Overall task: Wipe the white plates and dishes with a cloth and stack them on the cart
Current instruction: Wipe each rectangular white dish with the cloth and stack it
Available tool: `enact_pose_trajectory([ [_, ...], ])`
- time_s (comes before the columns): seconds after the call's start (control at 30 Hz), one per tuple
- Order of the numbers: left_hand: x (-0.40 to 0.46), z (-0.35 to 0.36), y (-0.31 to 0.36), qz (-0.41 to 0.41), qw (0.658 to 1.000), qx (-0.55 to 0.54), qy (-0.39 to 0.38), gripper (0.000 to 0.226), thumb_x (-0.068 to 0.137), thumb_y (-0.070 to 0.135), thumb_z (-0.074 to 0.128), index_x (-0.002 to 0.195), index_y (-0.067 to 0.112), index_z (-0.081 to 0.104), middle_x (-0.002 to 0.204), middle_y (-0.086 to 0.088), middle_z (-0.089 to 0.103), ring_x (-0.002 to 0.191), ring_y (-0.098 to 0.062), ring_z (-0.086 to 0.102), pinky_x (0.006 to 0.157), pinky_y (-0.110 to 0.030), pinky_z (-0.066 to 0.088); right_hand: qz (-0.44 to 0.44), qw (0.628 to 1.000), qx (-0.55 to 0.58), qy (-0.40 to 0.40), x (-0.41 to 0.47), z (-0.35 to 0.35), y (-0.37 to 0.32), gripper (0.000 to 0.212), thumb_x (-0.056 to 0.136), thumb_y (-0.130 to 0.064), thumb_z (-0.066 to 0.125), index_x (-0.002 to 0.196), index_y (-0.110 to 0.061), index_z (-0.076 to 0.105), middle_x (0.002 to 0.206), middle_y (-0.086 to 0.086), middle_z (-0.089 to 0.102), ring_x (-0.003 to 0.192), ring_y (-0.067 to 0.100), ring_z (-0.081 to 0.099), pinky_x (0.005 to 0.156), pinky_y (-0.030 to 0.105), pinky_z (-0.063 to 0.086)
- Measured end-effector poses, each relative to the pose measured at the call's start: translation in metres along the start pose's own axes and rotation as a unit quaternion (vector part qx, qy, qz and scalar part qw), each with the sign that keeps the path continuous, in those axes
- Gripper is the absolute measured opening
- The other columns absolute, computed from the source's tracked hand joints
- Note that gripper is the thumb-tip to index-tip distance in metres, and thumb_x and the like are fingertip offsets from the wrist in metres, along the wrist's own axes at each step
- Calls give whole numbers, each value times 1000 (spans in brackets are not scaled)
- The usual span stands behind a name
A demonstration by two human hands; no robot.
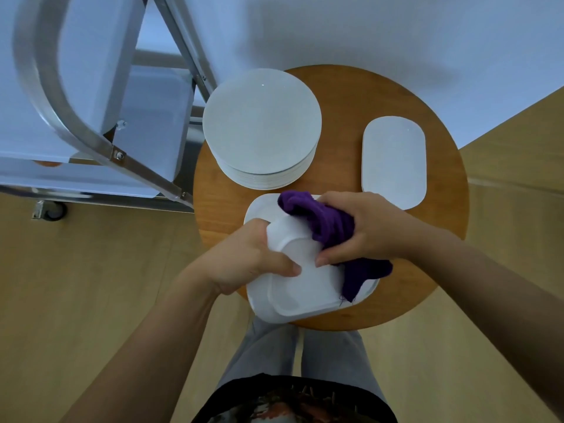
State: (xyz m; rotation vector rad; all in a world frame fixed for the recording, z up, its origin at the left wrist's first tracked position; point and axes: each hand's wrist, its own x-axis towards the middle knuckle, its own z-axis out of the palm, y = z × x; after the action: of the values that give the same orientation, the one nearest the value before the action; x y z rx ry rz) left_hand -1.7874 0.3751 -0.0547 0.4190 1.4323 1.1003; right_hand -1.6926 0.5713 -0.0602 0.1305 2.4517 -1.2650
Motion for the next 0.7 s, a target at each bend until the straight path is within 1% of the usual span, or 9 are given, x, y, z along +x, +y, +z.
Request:
enact_pose_trajectory([
  [0.07,-4,-2,-2,11,999,-29,6,44,55,12,75,98,16,67,88,-1,73,85,-20,69,66,-26,54,5,999,35,39,-4,0,6,60,56,-70,68,106,-44,51,96,-20,60,90,5,58,73,20,54],
  [0.17,-9,-4,-5,35,994,-102,20,50,52,18,74,102,14,66,90,-3,74,85,-21,70,64,-25,55,56,981,134,131,-12,-1,20,44,60,-56,70,98,-46,52,91,-20,62,88,1,59,68,17,51],
  [0.23,-10,-4,-6,56,988,-135,38,45,52,16,72,97,15,70,88,-4,74,82,-20,71,61,-24,55,98,945,246,192,-16,6,24,42,60,-52,74,96,-41,55,90,-15,64,85,8,62,69,21,53],
  [0.33,-8,-3,-8,67,979,-182,58,41,50,15,72,91,16,75,88,-8,74,79,-21,71,59,-26,55,155,862,366,315,-19,25,21,39,61,-54,75,91,-36,57,85,-12,66,82,12,65,64,21,54],
  [0.37,-7,-1,-8,65,978,-191,60,41,50,15,71,91,16,75,90,-9,74,80,-23,71,59,-27,55,171,840,375,354,-20,31,20,34,65,-52,74,90,-35,58,84,-11,66,81,12,65,63,21,55],
  [0.43,-6,4,-10,56,976,-200,67,45,50,15,71,94,14,74,91,-10,73,81,-24,71,60,-28,55,201,817,355,409,-20,42,19,26,72,-50,71,87,-34,57,83,-10,65,79,11,64,63,22,54],
  [0.57,-2,15,-14,43,973,-211,87,53,56,5,69,108,11,64,96,-9,73,87,-25,70,61,-28,56,253,763,365,469,-21,59,18,20,79,-51,63,89,-35,57,83,-13,64,78,8,64,60,17,47],
  [0.63,3,25,-18,58,964,-234,115,48,63,3,62,110,14,63,100,-9,72,92,-26,69,65,-30,57,264,734,386,492,-19,65,16,17,83,-48,62,92,-34,57,86,-12,65,79,6,64,58,15,46],
  [0.7,12,43,-24,69,948,-274,148,50,64,2,60,112,15,62,106,-11,71,97,-27,68,73,-34,58,254,694,420,526,-15,73,9,22,84,-43,63,101,-31,58,90,-11,65,79,5,65,58,13,48],
])
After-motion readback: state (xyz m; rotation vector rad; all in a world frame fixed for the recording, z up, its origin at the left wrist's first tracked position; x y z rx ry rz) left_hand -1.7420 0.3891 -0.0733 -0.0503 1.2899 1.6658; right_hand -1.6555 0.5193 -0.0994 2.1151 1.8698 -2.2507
